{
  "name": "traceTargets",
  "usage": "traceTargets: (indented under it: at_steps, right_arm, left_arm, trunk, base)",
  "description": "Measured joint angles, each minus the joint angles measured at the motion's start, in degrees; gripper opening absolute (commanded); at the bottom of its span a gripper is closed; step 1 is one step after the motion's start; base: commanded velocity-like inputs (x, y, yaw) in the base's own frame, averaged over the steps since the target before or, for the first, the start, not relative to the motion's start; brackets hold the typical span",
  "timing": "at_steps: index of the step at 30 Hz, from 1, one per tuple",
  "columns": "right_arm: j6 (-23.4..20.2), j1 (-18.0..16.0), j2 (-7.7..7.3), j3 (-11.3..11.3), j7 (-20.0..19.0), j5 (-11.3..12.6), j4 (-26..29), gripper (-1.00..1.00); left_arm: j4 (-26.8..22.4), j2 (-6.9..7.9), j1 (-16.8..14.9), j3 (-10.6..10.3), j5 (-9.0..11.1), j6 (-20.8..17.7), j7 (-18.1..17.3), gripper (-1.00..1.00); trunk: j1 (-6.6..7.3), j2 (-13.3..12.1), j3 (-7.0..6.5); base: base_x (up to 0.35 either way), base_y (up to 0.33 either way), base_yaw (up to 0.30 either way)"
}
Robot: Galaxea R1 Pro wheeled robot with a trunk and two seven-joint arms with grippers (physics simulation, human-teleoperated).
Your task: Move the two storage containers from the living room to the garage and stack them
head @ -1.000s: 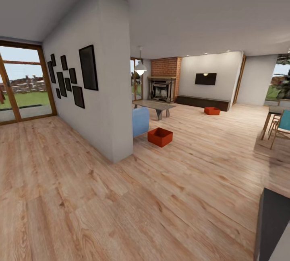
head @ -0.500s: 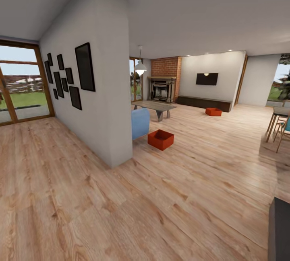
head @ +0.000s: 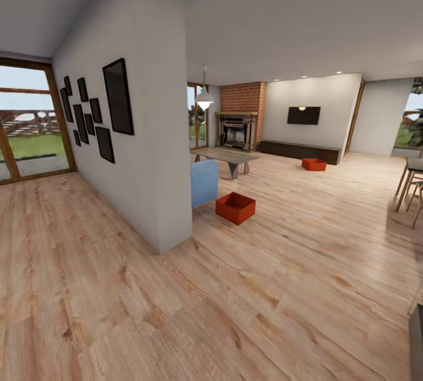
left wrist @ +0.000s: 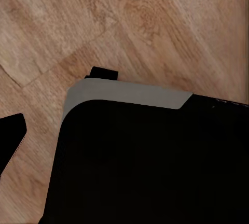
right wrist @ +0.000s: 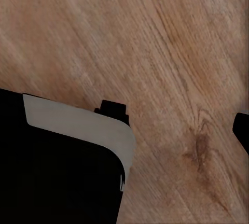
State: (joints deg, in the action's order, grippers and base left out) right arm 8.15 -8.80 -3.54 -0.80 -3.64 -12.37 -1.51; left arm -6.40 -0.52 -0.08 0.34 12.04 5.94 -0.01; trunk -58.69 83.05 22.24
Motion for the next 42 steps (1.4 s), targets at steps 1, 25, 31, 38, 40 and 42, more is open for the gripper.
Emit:
traceTargets:
  at_steps: [1,25,31,38,40,42]
  right_arm:
    - [0.02,0.0,0.02,0.06,0.02,0.08,0.03,1.0]
    - [0.07,0.0,0.04,0.21,-0.08,0.38,0.16,1.0]
    - [0.06,0.0,0.04,0.21,-0.11,0.38,0.16,1.0]
    - [0.08,0.0,0.04,0.17,-0.1,0.37,0.16,1.0]
    - [0.09,0.0,0.04,0.16,-0.11,0.37,0.16,1.0]
    - [0.09,0.0,0.04,0.16,-0.11,0.37,0.16,1.0]
  left_arm:
    - [0.0,0.0,0.0,0.0,0.0,0.0,0.0,1.0]
    - [-0.01,0.0,0.0,0.0,-0.01,-0.02,-0.01,1.0]
    - [-0.01,0.0,0.0,0.0,-0.01,-0.02,-0.01,1.0]
    - [-0.01,0.0,0.0,0.0,-0.01,-0.02,-0.03,1.0]
    - [-0.01,0.0,0.0,0.0,-0.02,-0.02,-0.05,1.0]
    - [-0.01,0.0,0.0,0.0,-0.02,-0.02,-0.04,1.0]
  trunk:
    - [0.0,0.0,0.0]
    - [0.0,0.0,-0.16]
    - [0.0,0.0,-0.31]
    - [0.0,0.0,-0.48]
    - [0.0,0.0,-0.53]
    - [0.0,0.0,-0.58]
  base:
    - [0.323,0.0,0.0]
    - [0.323,0.0,-0.074]
    - [0.323,0.0,-0.237]
    - [0.323,-0.049,-0.237]
    - [0.322,-0.082,-0.237]
    - [0.322,-0.084,-0.237]
